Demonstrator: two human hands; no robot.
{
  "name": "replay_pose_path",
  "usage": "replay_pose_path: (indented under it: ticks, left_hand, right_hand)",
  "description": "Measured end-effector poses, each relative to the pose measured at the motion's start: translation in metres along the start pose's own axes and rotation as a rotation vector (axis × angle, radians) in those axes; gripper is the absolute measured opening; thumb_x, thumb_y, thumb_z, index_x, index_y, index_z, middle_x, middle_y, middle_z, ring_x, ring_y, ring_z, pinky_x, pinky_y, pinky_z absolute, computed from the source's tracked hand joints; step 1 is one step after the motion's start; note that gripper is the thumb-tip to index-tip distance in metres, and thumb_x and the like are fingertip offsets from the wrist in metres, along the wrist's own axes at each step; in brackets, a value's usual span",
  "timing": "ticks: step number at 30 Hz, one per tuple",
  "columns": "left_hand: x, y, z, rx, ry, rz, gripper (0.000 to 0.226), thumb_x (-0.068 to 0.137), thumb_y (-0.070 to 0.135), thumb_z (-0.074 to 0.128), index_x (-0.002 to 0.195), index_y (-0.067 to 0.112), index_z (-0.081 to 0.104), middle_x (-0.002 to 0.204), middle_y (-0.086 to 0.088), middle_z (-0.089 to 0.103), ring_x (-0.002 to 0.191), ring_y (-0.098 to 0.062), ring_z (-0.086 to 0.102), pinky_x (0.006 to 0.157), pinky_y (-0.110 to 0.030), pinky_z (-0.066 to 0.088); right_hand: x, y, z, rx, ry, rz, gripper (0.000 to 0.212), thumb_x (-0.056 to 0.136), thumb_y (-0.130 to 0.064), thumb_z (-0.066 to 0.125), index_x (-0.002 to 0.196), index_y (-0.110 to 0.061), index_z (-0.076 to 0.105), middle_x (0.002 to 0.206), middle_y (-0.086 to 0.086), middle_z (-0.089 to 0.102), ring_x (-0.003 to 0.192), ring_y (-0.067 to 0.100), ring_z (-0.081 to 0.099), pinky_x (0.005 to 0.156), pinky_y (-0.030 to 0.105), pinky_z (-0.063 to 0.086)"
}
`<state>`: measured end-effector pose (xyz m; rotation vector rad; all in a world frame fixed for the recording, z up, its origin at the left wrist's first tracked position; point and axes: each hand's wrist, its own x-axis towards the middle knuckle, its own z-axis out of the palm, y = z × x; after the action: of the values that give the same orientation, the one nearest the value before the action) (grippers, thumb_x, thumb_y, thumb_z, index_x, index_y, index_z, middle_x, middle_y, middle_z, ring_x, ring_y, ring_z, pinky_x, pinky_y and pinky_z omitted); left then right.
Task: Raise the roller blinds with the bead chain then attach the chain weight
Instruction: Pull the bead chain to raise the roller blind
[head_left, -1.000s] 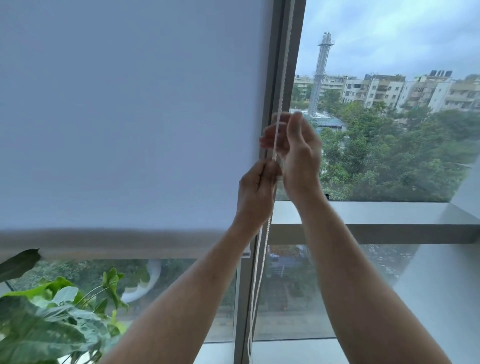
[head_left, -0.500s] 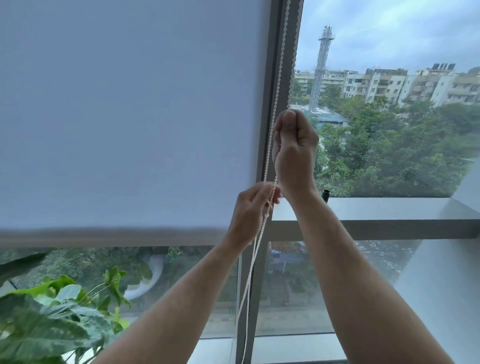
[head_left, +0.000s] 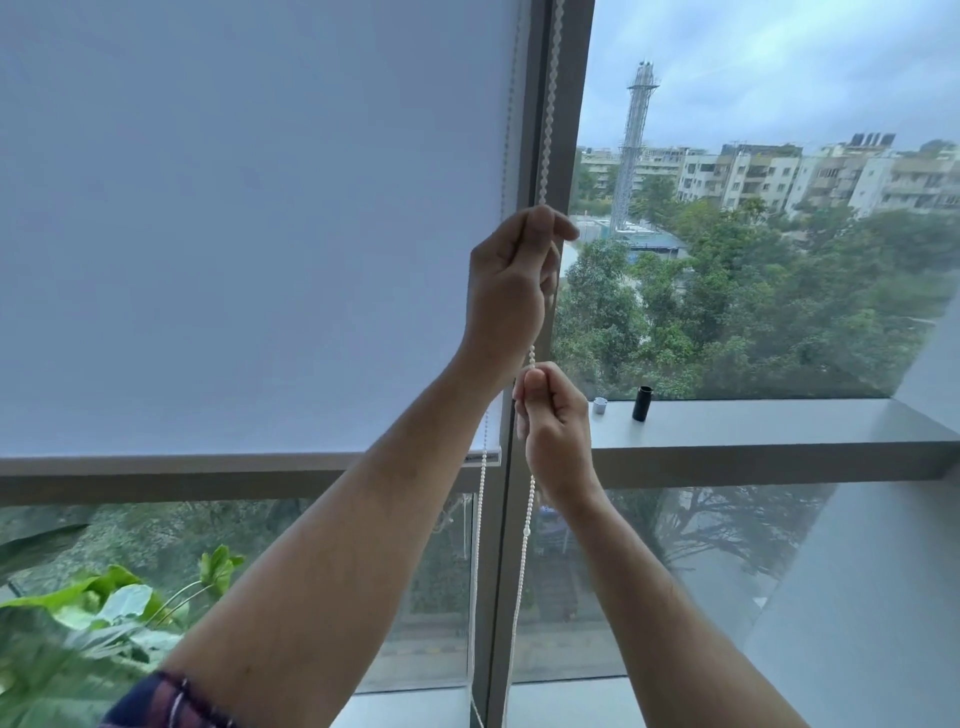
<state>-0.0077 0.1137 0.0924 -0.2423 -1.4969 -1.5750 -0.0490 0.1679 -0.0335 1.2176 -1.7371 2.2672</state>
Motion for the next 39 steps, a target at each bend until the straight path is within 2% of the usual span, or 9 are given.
replay_pose_path:
  ticks: [5, 11, 15, 21, 26, 30, 32, 36, 39]
  left_hand:
    - [-0.012, -0.012, 0.0, 0.084, 0.083, 0.049, 0.03, 0.105, 0.012, 0.042, 0.08, 0.01, 0.06, 0.053, 0.009, 0.036, 0.045, -0.004, 0.028, 0.043, -0.019, 0.024]
    - [-0.05, -0.058, -0.01, 0.114, 0.082, -0.039, 0.032, 0.099, 0.01, 0.046, 0.073, 0.019, 0.061, 0.054, 0.014, 0.052, 0.049, -0.002, 0.042, 0.048, -0.017, 0.035]
    - [-0.074, -0.076, -0.019, 0.127, 0.098, -0.131, 0.031, 0.099, 0.02, 0.046, 0.073, 0.025, 0.062, 0.049, 0.013, 0.033, 0.043, -0.006, 0.026, 0.041, -0.018, 0.022]
    - [-0.077, -0.072, -0.022, 0.15, 0.04, -0.143, 0.037, 0.099, 0.019, 0.046, 0.07, 0.033, 0.065, 0.051, 0.002, 0.031, 0.046, -0.009, 0.025, 0.043, -0.03, 0.019]
    - [-0.069, -0.063, -0.032, 0.189, -0.111, -0.099, 0.036, 0.097, 0.038, 0.046, 0.068, 0.03, 0.067, 0.059, -0.003, 0.049, 0.057, -0.011, 0.044, 0.057, -0.025, 0.037]
    - [-0.045, -0.054, -0.035, 0.141, 0.036, -0.098, 0.04, 0.1, 0.038, 0.04, 0.089, 0.013, 0.069, 0.082, -0.007, 0.069, 0.079, -0.021, 0.064, 0.076, -0.037, 0.05]
    - [-0.03, -0.039, -0.03, 0.135, 0.066, -0.051, 0.035, 0.1, 0.036, 0.04, 0.1, 0.015, 0.069, 0.091, -0.006, 0.072, 0.086, -0.018, 0.068, 0.077, -0.03, 0.053]
    - [0.004, -0.002, -0.009, 0.125, -0.01, 0.041, 0.03, 0.102, 0.032, 0.042, 0.113, 0.011, 0.06, 0.093, -0.009, 0.068, 0.079, -0.019, 0.068, 0.067, -0.027, 0.055]
    - [0.023, 0.015, 0.006, 0.095, -0.016, 0.077, 0.024, 0.105, 0.022, 0.043, 0.1, 0.01, 0.063, 0.066, -0.005, 0.055, 0.052, -0.014, 0.051, 0.046, -0.026, 0.039]
  right_hand:
    - [0.012, -0.014, -0.011, 0.062, -0.084, 0.08, 0.044, 0.107, -0.029, 0.038, 0.069, -0.034, 0.061, 0.054, 0.009, 0.048, 0.042, 0.015, 0.042, 0.04, 0.023, 0.035]
    - [0.059, -0.059, -0.015, 0.133, -0.017, 0.04, 0.046, 0.107, -0.04, 0.029, 0.104, -0.015, 0.067, 0.09, 0.012, 0.071, 0.08, 0.02, 0.071, 0.072, 0.035, 0.058]
    - [0.087, -0.101, -0.003, 0.262, -0.072, -0.065, 0.046, 0.108, -0.033, 0.029, 0.117, 0.0, 0.06, 0.077, 0.006, 0.064, 0.057, 0.016, 0.059, 0.051, 0.03, 0.049]
    - [0.09, -0.11, 0.018, 0.283, -0.027, -0.163, 0.031, 0.107, -0.016, 0.038, 0.081, -0.016, 0.055, 0.052, -0.013, 0.034, 0.04, 0.004, 0.023, 0.038, 0.02, 0.018]
    - [0.087, -0.103, 0.016, 0.212, 0.06, -0.25, 0.034, 0.103, -0.019, 0.043, 0.073, -0.027, 0.056, 0.055, -0.013, 0.04, 0.045, 0.003, 0.03, 0.038, 0.022, 0.023]
    - [0.066, -0.07, 0.012, 0.133, 0.047, -0.224, 0.031, 0.102, -0.019, 0.044, 0.074, -0.027, 0.056, 0.057, -0.016, 0.046, 0.051, 0.003, 0.038, 0.048, 0.021, 0.032]
    - [0.054, -0.051, 0.012, 0.102, 0.032, -0.194, 0.031, 0.101, -0.021, 0.044, 0.075, -0.031, 0.058, 0.062, -0.017, 0.052, 0.055, 0.001, 0.044, 0.053, 0.021, 0.036]
    - [0.04, -0.028, 0.012, 0.038, 0.055, -0.135, 0.034, 0.102, -0.019, 0.044, 0.072, -0.03, 0.054, 0.061, -0.019, 0.047, 0.057, 0.009, 0.036, 0.055, 0.031, 0.03]
    - [0.036, -0.025, 0.011, 0.04, 0.052, -0.125, 0.033, 0.103, -0.02, 0.043, 0.072, -0.028, 0.053, 0.06, -0.018, 0.044, 0.057, 0.011, 0.035, 0.056, 0.03, 0.029]
